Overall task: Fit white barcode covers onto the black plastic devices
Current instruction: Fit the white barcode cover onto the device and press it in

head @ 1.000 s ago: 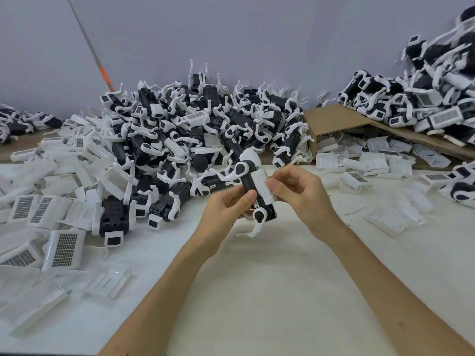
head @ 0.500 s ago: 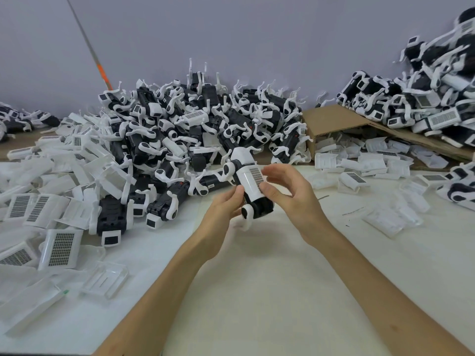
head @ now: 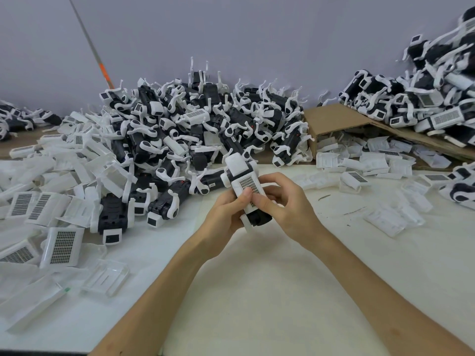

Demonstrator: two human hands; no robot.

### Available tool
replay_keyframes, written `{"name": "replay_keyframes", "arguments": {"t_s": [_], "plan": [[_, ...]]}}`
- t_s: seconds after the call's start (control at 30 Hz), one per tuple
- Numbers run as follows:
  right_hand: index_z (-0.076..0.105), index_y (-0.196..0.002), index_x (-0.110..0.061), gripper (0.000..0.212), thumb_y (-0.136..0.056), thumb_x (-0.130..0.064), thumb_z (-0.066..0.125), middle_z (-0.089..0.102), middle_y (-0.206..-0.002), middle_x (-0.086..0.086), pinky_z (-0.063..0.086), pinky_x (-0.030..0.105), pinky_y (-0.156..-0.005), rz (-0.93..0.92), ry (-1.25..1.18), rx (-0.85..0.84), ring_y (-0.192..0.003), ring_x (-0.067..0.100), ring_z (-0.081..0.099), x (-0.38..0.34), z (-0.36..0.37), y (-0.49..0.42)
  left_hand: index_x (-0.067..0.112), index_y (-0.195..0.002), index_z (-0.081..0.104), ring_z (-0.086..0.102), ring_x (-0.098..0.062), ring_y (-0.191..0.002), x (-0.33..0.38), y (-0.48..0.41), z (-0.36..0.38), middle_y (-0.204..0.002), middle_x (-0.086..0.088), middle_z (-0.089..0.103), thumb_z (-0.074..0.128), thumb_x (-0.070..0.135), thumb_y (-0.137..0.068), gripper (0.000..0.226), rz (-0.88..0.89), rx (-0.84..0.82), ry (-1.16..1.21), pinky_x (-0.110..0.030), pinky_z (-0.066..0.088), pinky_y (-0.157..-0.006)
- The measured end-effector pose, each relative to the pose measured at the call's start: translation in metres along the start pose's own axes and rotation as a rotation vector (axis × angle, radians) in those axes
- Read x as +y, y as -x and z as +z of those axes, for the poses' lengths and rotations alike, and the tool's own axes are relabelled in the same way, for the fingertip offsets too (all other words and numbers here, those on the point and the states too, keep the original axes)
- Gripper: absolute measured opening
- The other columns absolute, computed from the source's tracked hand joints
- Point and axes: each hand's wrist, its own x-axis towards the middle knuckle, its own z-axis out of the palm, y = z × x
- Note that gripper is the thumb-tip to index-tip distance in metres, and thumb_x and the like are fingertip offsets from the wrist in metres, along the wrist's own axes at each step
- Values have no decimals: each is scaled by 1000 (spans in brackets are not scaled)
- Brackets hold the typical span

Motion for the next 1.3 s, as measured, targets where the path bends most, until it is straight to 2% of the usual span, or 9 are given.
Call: {"name": "replay_keyframes", "arguments": {"t_s": [0.13, 0.33, 0.47, 0.6, 0.73, 0.97, 1.1, 1.2, 1.3], "plan": [[64, -114, -12, 28, -89, -9, 74, 77, -100, 3, 56, 23, -74, -31, -62, 34, -92, 14, 74, -2, 4, 2, -2, -129, 59, 62, -34, -121, 2, 1, 0, -127, -18, 67, 42, 29, -102, 44, 23, -31, 33, -44, 53, -99], [61, -118, -17, 29, -91, -11, 71, 75, -107, 3, 56, 29, -88, -3, -72, -13, -100, 13, 71, 0, 5, 2, 2, -130, 59, 63, -32, -120, 2, 0, 2, -124, -18, 68, 44, 43, -100, 53, 15, 25, -16, -45, 54, -99], [60, -125, -15, 40, -88, -21, 75, 74, -106, -3, 54, 20, -80, 23, -44, -36, -99, 7, 70, 2, 8, 3, 5, -122, 64, 68, -29, -111, -1, 1, 4, -113, -17, 72, 42, 57, -98, 61, 9, 38, -24, -35, 55, -89], [65, -121, -15, 36, -88, -23, 77, 75, -102, -7, 53, 18, -80, 14, -6, -44, -97, 7, 70, 5, 8, 4, 9, -125, 62, 67, -30, -114, -6, 1, 1, -115, -16, 72, 39, 59, -100, 61, 12, 54, -88, -39, 54, -95], [68, -117, -17, 34, -85, -24, 80, 75, -96, -5, 55, 22, -80, -15, 40, -30, -93, 12, 71, 5, 10, 5, 13, -135, 56, 67, -29, -115, -9, 1, 2, -119, -12, 71, 37, 56, -99, 59, 28, 112, -124, -47, 50, -101], [73, -113, -12, 31, -84, -14, 81, 76, -88, -2, 54, 18, -69, -92, 56, 15, -79, 8, 71, 1, 14, 9, 8, -119, 64, 72, -27, -100, -5, 3, 8, -106, -12, 75, 39, 46, -100, 49, 87, 118, -85, -31, 57, -81], [75, -111, -14, 29, -83, -16, 82, 77, -88, -3, 56, 21, -71, -100, 60, 31, -82, 11, 73, 0, 12, 9, 1, -125, 60, 70, -34, -104, -3, 3, 7, -110, -19, 73, 41, 42, -100, 52, 110, 133, -114, -41, 57, -87], [76, -109, -17, 24, -86, -21, 80, 77, -89, -5, 58, 26, -75, -87, 108, 40, -85, 11, 73, 1, 12, 7, -1, -123, 61, 69, -33, -106, -1, 2, 8, -113, -21, 72, 43, 43, -100, 53, 44, 116, -28, -39, 57, -86], [75, -108, -19, 19, -94, -30, 70, 76, -92, -2, 58, 35, -82, -1, 145, 44, -90, 15, 72, 1, 10, 0, 4, -123, 66, 67, -30, -111, 3, 0, 10, -118, -19, 69, 43, 44, -101, 51, -73, 64, 210, -36, 56, -89]]}}
